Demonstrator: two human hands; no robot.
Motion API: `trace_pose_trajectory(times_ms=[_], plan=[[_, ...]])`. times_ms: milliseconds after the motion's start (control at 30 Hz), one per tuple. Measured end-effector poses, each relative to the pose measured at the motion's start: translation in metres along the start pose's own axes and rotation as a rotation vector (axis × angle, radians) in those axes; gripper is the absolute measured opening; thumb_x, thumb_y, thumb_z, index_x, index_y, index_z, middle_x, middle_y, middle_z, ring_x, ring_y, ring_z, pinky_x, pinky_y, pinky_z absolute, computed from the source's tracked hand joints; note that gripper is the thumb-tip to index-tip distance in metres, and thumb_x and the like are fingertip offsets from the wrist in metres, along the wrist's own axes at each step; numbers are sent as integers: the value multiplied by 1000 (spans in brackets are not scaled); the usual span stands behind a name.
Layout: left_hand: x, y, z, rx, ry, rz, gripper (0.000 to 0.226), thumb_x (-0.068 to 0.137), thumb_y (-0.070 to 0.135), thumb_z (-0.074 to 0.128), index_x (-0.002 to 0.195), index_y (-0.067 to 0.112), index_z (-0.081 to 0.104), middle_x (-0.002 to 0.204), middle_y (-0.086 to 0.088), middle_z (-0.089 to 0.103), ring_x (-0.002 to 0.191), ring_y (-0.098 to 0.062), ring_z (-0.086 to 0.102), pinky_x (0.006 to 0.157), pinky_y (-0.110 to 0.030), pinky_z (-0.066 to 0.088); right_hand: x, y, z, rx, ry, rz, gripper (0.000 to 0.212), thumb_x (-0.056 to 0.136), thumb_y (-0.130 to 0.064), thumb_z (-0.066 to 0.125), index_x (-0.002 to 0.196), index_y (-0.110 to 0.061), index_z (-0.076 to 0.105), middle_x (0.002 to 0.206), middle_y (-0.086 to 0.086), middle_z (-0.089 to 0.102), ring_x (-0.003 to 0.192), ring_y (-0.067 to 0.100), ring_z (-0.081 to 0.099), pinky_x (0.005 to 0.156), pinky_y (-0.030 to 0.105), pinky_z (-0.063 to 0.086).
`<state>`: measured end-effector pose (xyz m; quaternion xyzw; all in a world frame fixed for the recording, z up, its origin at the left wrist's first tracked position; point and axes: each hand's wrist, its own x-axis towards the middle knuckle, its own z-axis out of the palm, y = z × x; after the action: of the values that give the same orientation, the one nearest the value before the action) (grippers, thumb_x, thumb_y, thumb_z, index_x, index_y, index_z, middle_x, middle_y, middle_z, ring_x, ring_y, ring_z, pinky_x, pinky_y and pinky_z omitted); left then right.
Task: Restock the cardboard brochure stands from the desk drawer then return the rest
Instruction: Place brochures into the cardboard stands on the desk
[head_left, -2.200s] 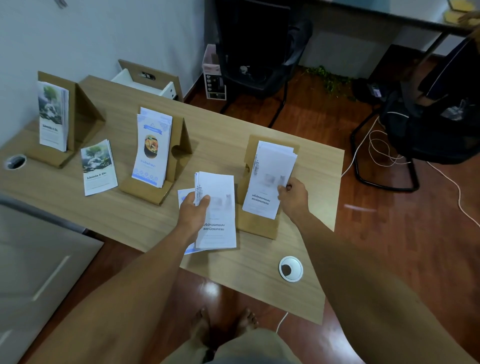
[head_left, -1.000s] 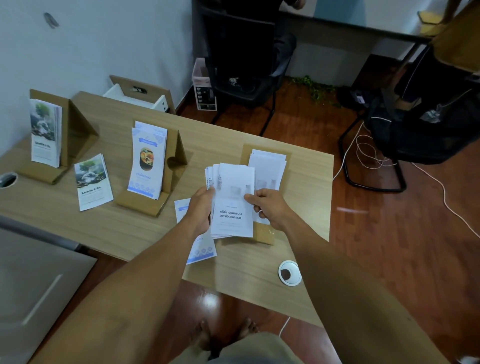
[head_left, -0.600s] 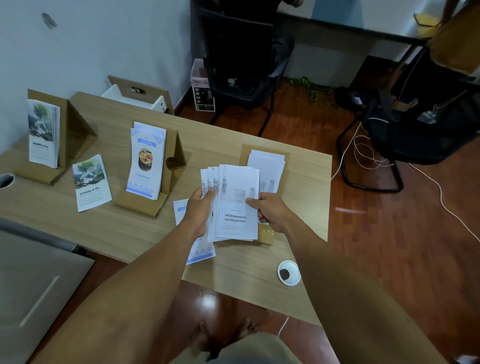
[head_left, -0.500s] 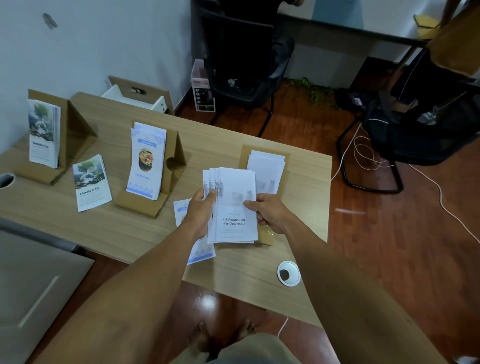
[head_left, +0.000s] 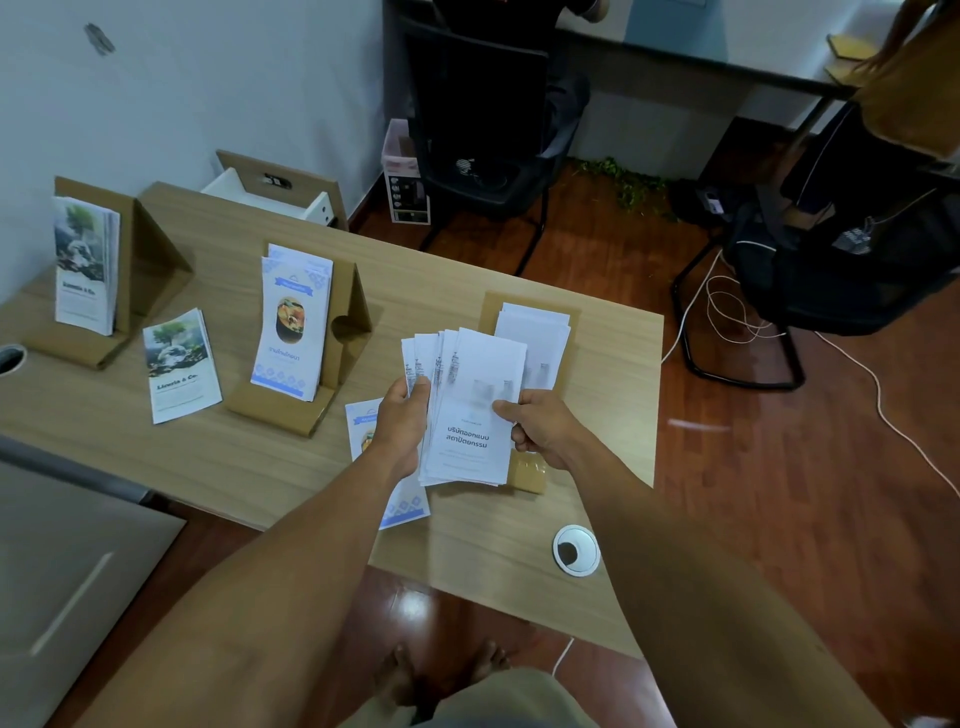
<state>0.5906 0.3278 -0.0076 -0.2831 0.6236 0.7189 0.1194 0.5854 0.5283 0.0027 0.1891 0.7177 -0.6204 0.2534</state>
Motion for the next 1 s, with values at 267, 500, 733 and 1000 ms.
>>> trace_pose_trajectory(times_ms=[267, 500, 733, 1000], plan=[[1, -3, -1, 66, -35, 52, 18, 106, 34, 53, 116, 24, 64, 108, -2, 77, 97, -25, 75, 78, -42, 63, 0, 4, -2, 151, -99, 88, 8, 91, -11, 75, 97, -11, 70, 81, 3, 74, 51, 15, 53, 49, 26, 43], [-2, -2, -2, 187, -59, 73, 10, 106, 37, 53, 107, 35, 63, 103, 10, 75, 87, -12, 73, 58, -25, 53, 1, -2, -8, -189, -109, 62, 14, 91, -6, 72, 79, -11, 67, 61, 3, 68, 45, 9, 56, 43, 23, 42], [0, -4, -3, 194, -60, 72, 8, 104, 39, 55, 103, 38, 64, 98, 13, 77, 83, -11, 76, 60, -27, 56, 2, -2, -6, -153, -100, 75, 17, 93, -11, 71, 78, -10, 63, 60, 6, 61, 49, 16, 48, 46, 27, 32], [7, -2, -3, 80, -81, 27, 17, 105, 40, 54, 109, 31, 67, 105, 4, 79, 96, -23, 76, 85, -47, 62, 3, -2, -2, 45, -84, 133, 12, 90, -8, 75, 88, -8, 63, 82, 5, 62, 53, 13, 50, 46, 25, 34]])
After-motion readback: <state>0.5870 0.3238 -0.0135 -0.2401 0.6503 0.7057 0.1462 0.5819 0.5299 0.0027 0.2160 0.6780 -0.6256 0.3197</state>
